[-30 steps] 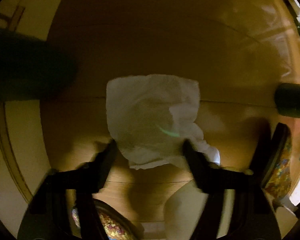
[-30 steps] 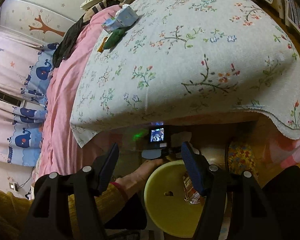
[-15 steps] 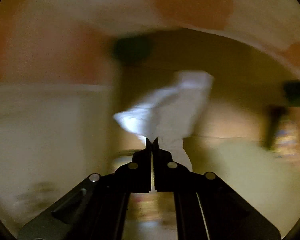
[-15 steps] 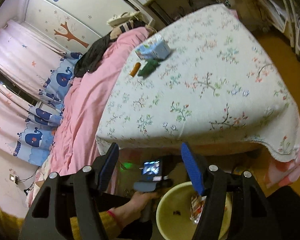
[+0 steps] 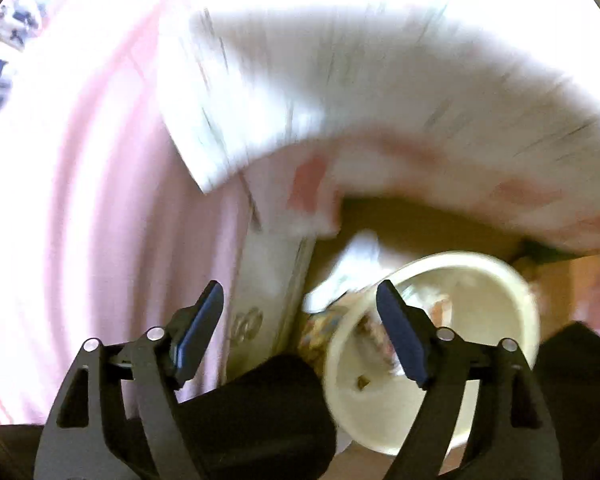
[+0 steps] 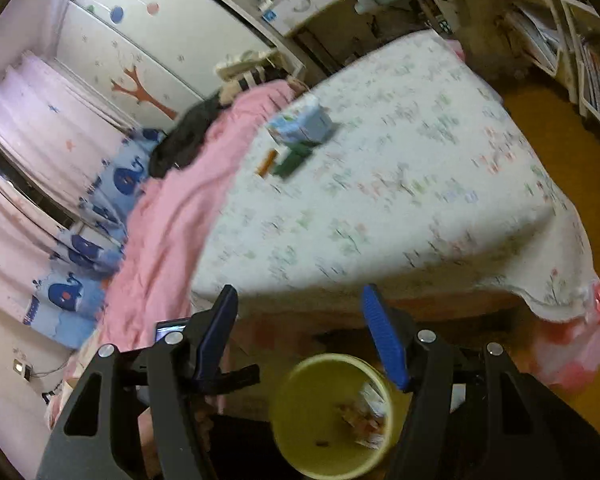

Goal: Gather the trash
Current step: 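Open the left tool over the yellow bin and raise it, then grasp the blue milk carton with the right tool while the left tool grasps an orange dough stick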

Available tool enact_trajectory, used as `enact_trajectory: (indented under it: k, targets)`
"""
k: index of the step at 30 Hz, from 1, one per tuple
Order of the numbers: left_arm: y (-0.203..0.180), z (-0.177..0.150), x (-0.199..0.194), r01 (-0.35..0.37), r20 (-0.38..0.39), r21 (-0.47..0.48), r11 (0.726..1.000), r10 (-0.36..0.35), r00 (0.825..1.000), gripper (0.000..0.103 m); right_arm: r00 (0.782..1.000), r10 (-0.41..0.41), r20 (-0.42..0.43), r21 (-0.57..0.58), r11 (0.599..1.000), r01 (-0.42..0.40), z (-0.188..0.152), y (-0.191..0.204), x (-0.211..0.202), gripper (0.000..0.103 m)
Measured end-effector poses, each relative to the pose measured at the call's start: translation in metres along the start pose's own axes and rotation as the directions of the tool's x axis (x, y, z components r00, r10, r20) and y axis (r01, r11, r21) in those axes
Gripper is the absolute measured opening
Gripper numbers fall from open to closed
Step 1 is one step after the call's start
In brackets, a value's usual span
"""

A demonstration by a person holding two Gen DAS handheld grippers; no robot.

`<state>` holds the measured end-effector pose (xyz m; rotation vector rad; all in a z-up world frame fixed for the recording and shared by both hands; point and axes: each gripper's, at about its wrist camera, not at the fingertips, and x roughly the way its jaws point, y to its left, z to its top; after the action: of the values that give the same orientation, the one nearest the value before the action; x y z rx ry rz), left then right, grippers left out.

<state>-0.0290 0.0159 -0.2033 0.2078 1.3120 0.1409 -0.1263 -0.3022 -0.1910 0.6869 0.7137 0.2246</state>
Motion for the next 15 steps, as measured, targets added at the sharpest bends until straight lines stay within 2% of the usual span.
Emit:
enact_trajectory:
  k: [3, 6, 8, 9, 10, 12, 13, 14, 15]
  targets:
    - [0.006, 0.003, -0.063, 0.069, 0.146, 0.069, 0.995, -0.078, 0.986, 0.082, 0.999, 0.013, 0.029, -0.040, 0.999, -0.011, 0.004, 0.013, -0.009, 0.063]
    - [0.002, 0.013, -0.120, 0.106, 0.282, 0.147, 0.983, -0.144, 0.948, 0.085, 0.996, -0.034, 0.078, -0.092, 0.995, 0.042, 0.006, 0.022, -0.021, 0.067]
    - [-0.001, 0.021, -0.145, 0.140, 0.340, 0.154, 0.978, -0.186, 0.922, 0.087, 0.995, -0.063, 0.082, -0.119, 0.990, 0.073, 0.008, 0.025, -0.023, 0.068]
    - [-0.001, 0.024, -0.150, 0.171, 0.356, 0.154, 0.973, -0.216, 0.909, 0.087, 0.993, -0.086, 0.084, -0.143, 0.985, 0.098, 0.010, 0.028, -0.021, 0.068]
    - [-0.015, 0.013, -0.147, 0.187, 0.368, 0.149, 0.971, -0.230, 0.901, 0.087, 0.991, -0.104, 0.088, -0.164, 0.979, 0.117, 0.012, 0.031, -0.019, 0.068]
    - [-0.012, 0.028, -0.147, 0.206, 0.397, 0.147, 0.967, -0.248, 0.884, 0.087, 0.987, -0.135, 0.088, -0.214, 0.965, 0.151, 0.023, 0.037, -0.012, 0.069]
    - [-0.022, 0.019, -0.131, 0.218, 0.412, 0.151, 0.964, -0.262, 0.873, 0.087, 0.985, -0.148, 0.084, -0.230, 0.959, 0.163, 0.027, 0.038, -0.008, 0.069]
    - [-0.026, 0.018, -0.122, 0.237, 0.426, 0.157, 0.959, -0.283, 0.859, 0.087, 0.983, -0.168, 0.079, -0.255, 0.950, 0.182, 0.033, 0.039, -0.003, 0.069]
    - [-0.025, 0.029, -0.122, 0.256, 0.446, 0.160, 0.953, -0.301, 0.843, 0.087, 0.977, -0.200, 0.071, -0.291, 0.933, 0.212, 0.043, 0.042, 0.009, 0.069]
